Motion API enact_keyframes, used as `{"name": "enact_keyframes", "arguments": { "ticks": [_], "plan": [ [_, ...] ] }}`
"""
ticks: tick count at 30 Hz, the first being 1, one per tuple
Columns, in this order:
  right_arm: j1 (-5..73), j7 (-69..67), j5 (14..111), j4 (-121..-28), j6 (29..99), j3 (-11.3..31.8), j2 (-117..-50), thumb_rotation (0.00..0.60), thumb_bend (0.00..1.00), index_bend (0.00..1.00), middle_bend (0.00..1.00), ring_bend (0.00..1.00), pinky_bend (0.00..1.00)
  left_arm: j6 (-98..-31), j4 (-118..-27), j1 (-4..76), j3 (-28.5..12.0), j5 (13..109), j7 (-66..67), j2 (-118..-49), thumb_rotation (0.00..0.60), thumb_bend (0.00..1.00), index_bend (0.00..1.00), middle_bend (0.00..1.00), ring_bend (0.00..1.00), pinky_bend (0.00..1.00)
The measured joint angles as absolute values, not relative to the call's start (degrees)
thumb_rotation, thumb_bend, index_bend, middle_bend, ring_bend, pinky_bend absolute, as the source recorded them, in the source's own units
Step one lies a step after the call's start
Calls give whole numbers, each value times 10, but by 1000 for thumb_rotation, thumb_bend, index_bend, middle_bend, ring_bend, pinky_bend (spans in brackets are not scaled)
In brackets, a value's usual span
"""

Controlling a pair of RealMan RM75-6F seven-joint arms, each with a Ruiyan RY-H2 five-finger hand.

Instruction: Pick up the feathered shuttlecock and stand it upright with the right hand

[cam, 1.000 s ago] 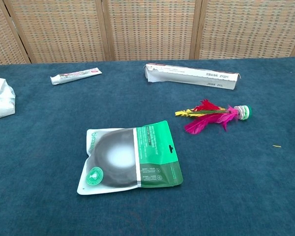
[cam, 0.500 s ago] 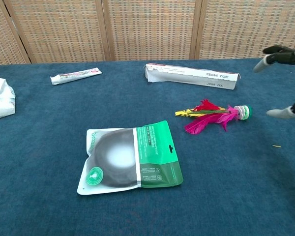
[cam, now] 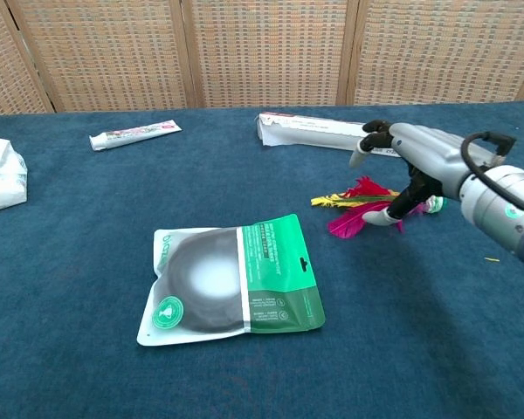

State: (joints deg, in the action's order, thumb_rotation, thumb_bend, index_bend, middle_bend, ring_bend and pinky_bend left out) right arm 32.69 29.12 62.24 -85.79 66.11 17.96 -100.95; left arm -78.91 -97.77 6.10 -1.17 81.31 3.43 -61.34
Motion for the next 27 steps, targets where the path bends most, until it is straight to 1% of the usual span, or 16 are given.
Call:
{"name": "enact_keyframes", "arguments": {
  "ticks": [5, 11, 20, 24, 27],
  "plan": [
    [348, 286, 609, -811, 657, 192, -1049, 600, 192, 305, 0, 0, 0, -784, -975, 63, -12, 811, 31, -614, 600, 0, 0, 0, 0, 0],
    [369, 269, 599, -761, 650, 205, -1079, 600, 196, 317, 8, 0, 0, -780, -973, 64, -12, 808, 28, -615, 600, 0, 0, 0, 0, 0],
    [390, 240, 589, -695, 637, 217, -1106, 600, 210, 383, 55, 0, 0, -777, -971, 66, -13, 804, 24, -615, 600, 0, 0, 0, 0, 0],
    [396, 230, 588, -673, 633, 218, -1113, 600, 210, 432, 106, 0, 0, -775, -970, 67, -13, 802, 24, -616, 600, 0, 0, 0, 0, 0],
    [398, 220, 589, -659, 633, 219, -1119, 600, 215, 435, 111, 0, 0, -774, -970, 67, -13, 803, 25, -616, 600, 0, 0, 0, 0, 0]
  ]
}}
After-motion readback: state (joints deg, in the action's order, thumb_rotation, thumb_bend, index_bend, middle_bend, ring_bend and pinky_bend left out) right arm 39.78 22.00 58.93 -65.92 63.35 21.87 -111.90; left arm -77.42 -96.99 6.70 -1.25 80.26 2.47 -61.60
